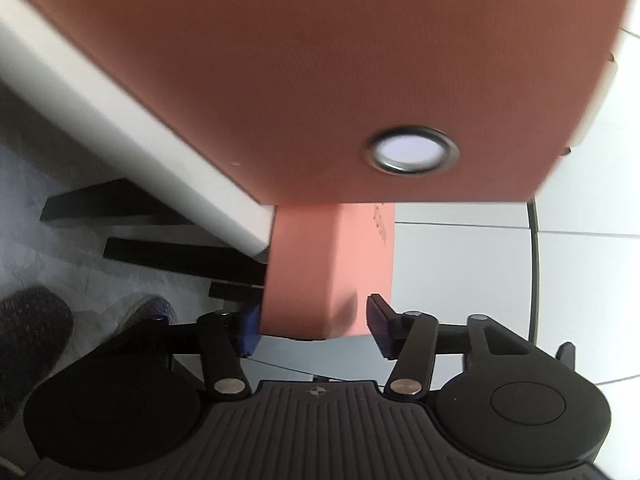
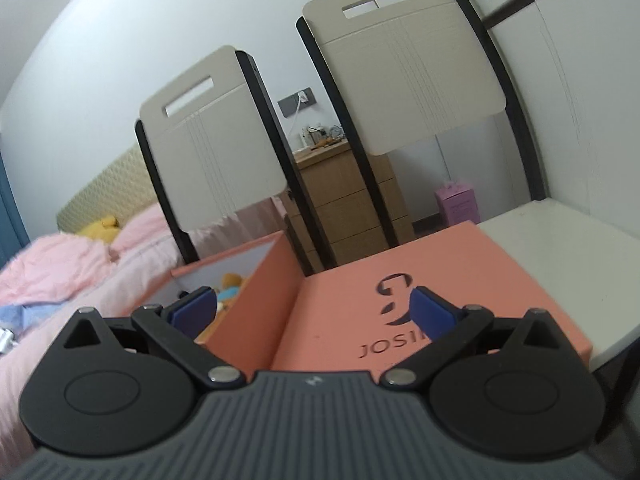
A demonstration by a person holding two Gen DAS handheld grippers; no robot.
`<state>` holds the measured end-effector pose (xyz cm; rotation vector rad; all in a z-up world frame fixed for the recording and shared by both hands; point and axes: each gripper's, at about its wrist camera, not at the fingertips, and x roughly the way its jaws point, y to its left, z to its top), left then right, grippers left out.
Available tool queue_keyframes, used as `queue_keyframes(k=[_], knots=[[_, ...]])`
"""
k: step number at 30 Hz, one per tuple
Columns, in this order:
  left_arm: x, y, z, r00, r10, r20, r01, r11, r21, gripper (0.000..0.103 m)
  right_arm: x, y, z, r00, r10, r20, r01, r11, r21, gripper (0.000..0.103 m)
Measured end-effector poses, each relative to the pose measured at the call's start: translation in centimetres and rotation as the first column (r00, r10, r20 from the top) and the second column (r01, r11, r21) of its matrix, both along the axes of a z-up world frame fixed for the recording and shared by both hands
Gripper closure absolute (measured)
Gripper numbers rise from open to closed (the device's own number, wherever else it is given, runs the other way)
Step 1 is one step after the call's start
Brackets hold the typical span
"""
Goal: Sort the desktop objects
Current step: 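Lift the pink lid by its edge with the left tool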
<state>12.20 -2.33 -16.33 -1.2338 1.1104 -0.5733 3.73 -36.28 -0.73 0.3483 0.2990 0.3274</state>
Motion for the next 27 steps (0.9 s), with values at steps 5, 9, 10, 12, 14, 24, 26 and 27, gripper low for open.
queue_keyframes(k=[5,9,10,12,14,24,26,27], knots=[[-0.1,0.5,0.5,0.999,-0.02,0.032,0.02,1.0,0.011,0.046,1.0,-0.1,5.5,0.998,-0.041,0.041,0.046,0.991,-0.127,0.0],[-0.5,1.0,1.1,0.997,-0.038,0.06,0.036,0.999,0.03,0.046,3.3,-0.1,11.4,0.99,-0.137,0.029,0.14,0.981,-0.131,0.0],[-0.6,1.1,1.3,0.997,-0.041,0.065,0.039,0.999,0.034,0.046,3.7,0.0,12.3,0.988,-0.154,0.027,0.156,0.979,-0.133,0.0],[-0.7,1.4,1.6,0.996,-0.047,0.072,0.044,0.998,0.041,0.046,4.3,0.5,13.8,0.984,-0.173,0.035,0.177,0.973,-0.151,0.0],[-0.7,1.4,2.0,0.996,-0.049,0.079,0.046,0.998,0.046,0.044,4.1,1.5,14.5,0.984,-0.169,0.064,0.179,0.963,-0.201,0.0],[0.2,-0.3,0.9,0.994,-0.044,0.104,0.043,0.999,0.018,0.04,-1.8,2.5,11.2,0.986,-0.089,0.142,0.12,0.968,-0.223,0.0],[0.6,-1.2,-0.7,0.995,-0.039,0.092,0.039,0.999,0.0,0.04,-3.1,2.2,9.3,0.985,-0.069,0.156,0.1,0.975,-0.198,0.0],[0.7,-1.6,-1.2,0.995,-0.043,0.088,0.044,0.999,-0.007,0.041,-3.4,2.1,8.1,0.986,-0.067,0.153,0.098,0.974,-0.203,0.0]])
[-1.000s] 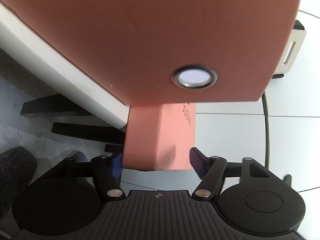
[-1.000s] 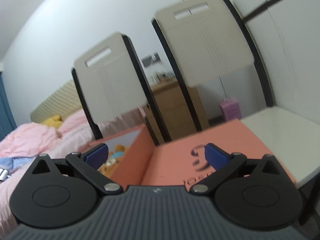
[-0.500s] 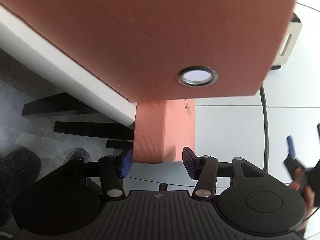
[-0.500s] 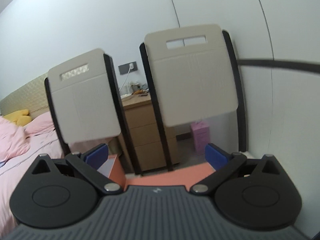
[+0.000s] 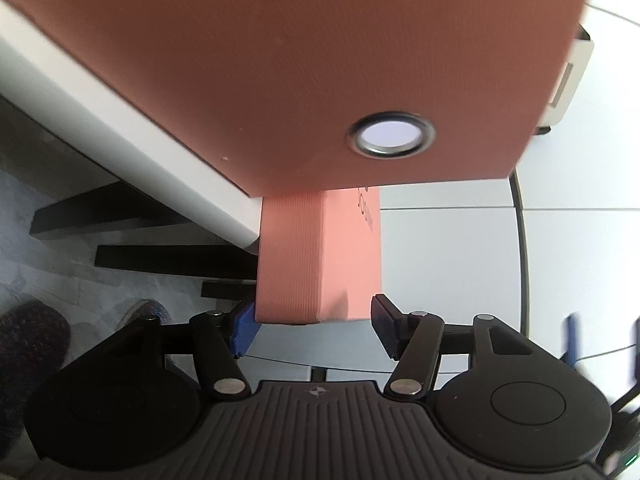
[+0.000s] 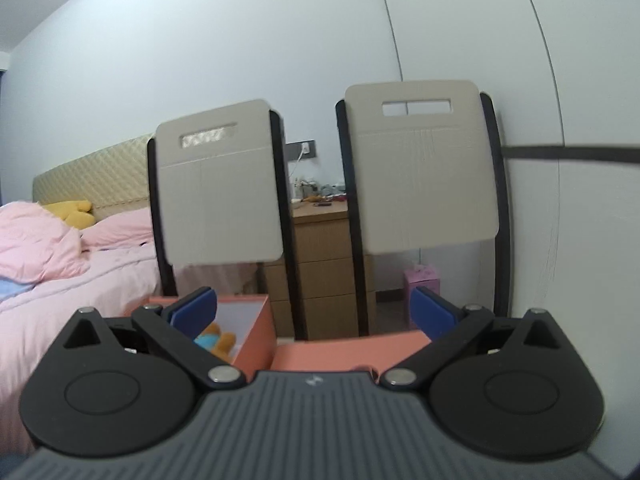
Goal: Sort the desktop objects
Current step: 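Lift the pink lid by its edge with the left tool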
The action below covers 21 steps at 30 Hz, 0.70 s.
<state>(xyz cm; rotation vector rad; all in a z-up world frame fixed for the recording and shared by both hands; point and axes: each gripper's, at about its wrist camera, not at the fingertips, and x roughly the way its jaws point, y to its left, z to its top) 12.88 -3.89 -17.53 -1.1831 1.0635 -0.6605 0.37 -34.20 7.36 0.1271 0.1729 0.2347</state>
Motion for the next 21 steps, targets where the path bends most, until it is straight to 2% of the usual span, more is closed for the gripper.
queue_keyframes(k=[3,5,9,11,14,21], knots=[[0.1,-0.4,-0.2,1.0,-0.008,0.009,0.008,1.0,0.013,0.045,-0.1,-1.0,-3.4,0.999,0.02,-0.041,-0.018,0.999,0.04,0.0],[0.1,-0.5,-0.8,1.0,0.001,0.0,-0.001,1.0,0.007,0.053,0.5,-1.9,-5.2,0.997,0.035,-0.068,-0.03,0.997,0.074,0.0],[-0.1,-0.2,-1.0,1.0,0.011,-0.001,-0.011,1.0,-0.011,0.054,1.4,-3.2,-7.5,0.997,0.029,-0.074,-0.024,0.998,0.066,0.0],[-0.2,0.0,-0.8,1.0,0.015,0.003,-0.015,1.0,-0.011,0.054,1.6,-3.4,-8.0,0.996,0.035,-0.081,-0.031,0.999,0.04,0.0],[-0.5,-0.2,-1.3,0.999,0.029,0.012,-0.029,0.999,-0.019,0.055,1.8,-3.9,-8.4,0.996,0.053,-0.066,-0.048,0.996,0.074,0.0],[-1.5,-0.3,-1.0,1.0,0.012,0.022,-0.011,1.0,-0.018,0.056,2.3,-4.8,-8.8,0.992,0.064,-0.108,-0.049,0.99,0.129,0.0]])
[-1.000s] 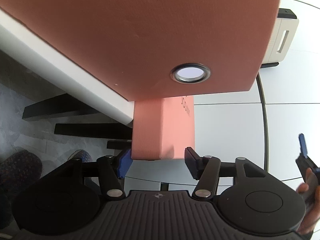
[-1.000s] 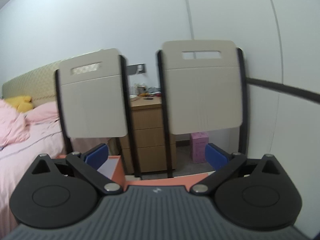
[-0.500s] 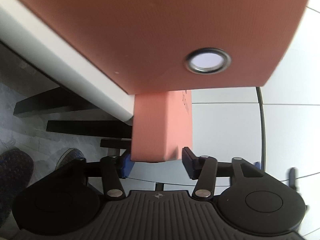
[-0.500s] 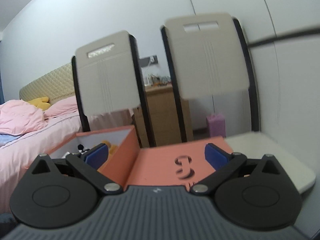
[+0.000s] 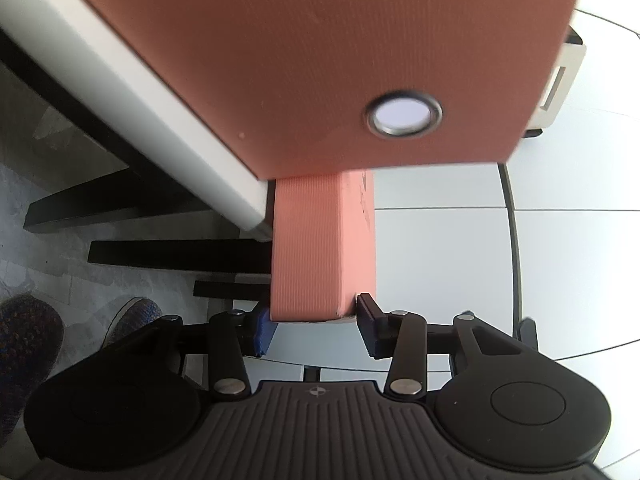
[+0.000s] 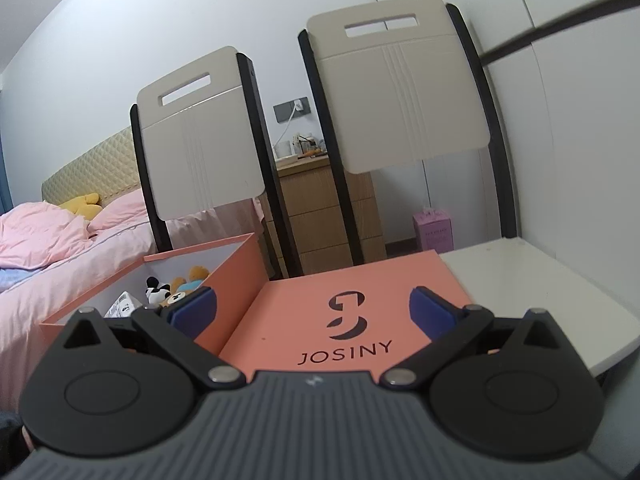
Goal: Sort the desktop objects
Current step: 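Lift the pink lid by its edge with the left tool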
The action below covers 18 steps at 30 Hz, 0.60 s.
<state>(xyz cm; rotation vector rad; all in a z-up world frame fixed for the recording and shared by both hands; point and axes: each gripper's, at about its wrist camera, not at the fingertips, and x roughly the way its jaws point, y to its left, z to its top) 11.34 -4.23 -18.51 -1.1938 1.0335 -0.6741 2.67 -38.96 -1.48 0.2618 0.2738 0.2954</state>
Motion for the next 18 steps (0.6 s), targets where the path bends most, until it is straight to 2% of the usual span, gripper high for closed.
queue_keyframes(k=[6,10,12,15,18], knots=[[-1.1,-0.3,-1.0,1.0,-0.008,0.014,0.008,1.0,0.015,0.056,0.1,-0.3,-0.2,1.0,0.003,-0.02,-0.002,1.0,0.027,0.0],[-1.2,0.2,-0.5,1.0,-0.012,0.013,0.011,1.0,0.028,0.055,0.2,-0.1,-0.3,1.0,-0.008,-0.027,0.009,1.0,0.024,0.0],[-0.9,0.2,-0.2,1.0,-0.006,0.026,0.005,0.999,0.042,0.051,0.3,0.1,-0.3,0.999,-0.014,-0.035,0.015,0.999,0.028,0.0],[-0.6,0.4,0.2,1.0,-0.009,0.027,0.008,0.999,0.032,0.039,0.7,0.3,-0.5,0.998,-0.03,-0.051,0.031,0.999,0.028,0.0],[-0.2,0.0,0.2,0.999,-0.017,0.032,0.016,1.0,0.025,0.037,1.2,0.5,-0.7,0.997,-0.042,-0.064,0.044,0.999,0.028,0.0]])
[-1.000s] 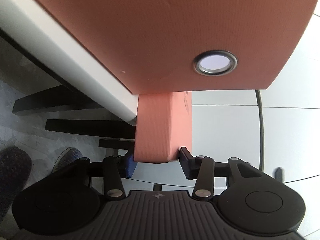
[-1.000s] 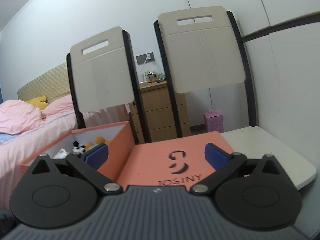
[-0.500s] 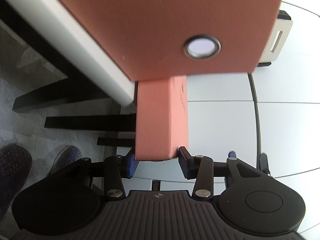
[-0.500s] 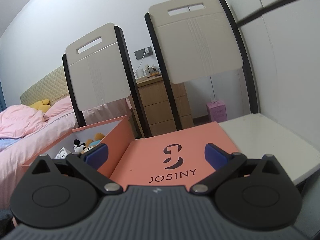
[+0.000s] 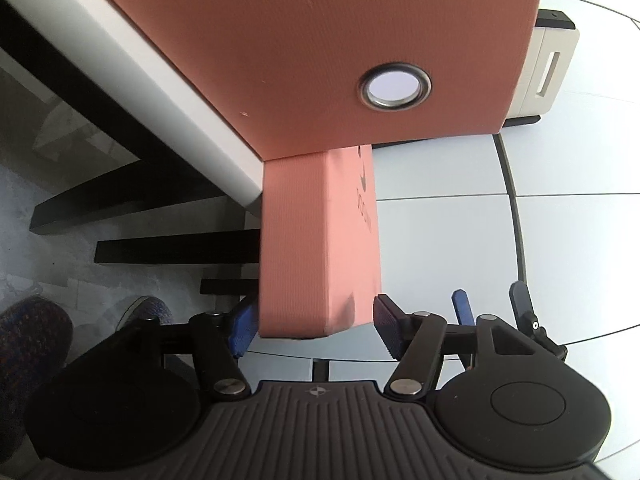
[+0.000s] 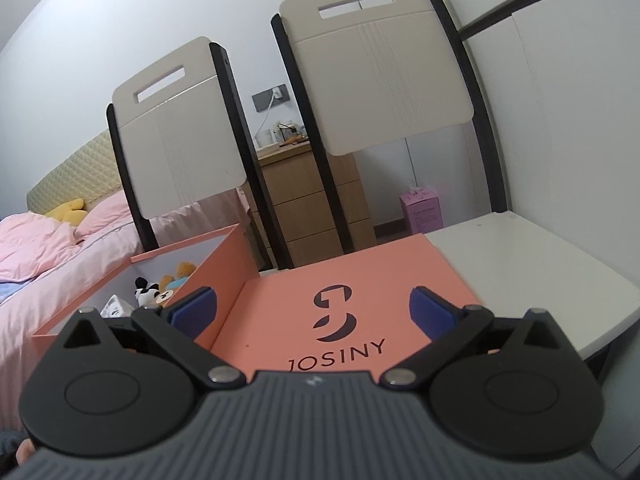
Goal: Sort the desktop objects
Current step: 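Lift the pink lid by its edge with the left tool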
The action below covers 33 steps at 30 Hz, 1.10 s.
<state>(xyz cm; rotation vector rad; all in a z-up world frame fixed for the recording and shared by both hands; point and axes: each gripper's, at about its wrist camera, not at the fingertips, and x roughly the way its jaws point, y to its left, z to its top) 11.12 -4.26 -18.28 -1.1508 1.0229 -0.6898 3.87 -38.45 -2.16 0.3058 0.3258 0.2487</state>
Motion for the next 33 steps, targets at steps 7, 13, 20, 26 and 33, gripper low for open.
queue_keyframes(k=[7,13,20,26,33], knots=[[0.9,-0.1,-0.7,0.999,-0.016,-0.043,0.013,0.997,-0.07,0.041,0.7,0.5,-0.1,1.0,-0.013,-0.004,0.013,1.0,0.002,0.0],[-0.2,0.1,-0.5,0.999,-0.038,-0.036,0.036,0.998,-0.047,0.054,0.6,0.2,0.1,0.999,-0.029,0.023,0.029,1.0,-0.001,0.0],[-2.6,0.9,0.5,0.997,-0.074,-0.001,0.074,0.997,-0.014,0.063,-1.5,-4.4,1.2,0.995,-0.064,0.077,0.06,0.997,0.053,0.0],[-6.0,2.2,0.8,0.995,-0.094,0.019,0.095,0.995,-0.026,0.063,-1.3,-10.6,1.0,0.997,-0.062,-0.038,0.061,0.998,-0.006,0.0],[-4.4,2.2,0.9,0.998,-0.01,0.056,0.011,1.0,-0.023,0.037,-0.8,-16.1,-3.3,0.986,-0.098,-0.138,0.115,0.985,0.125,0.0]])
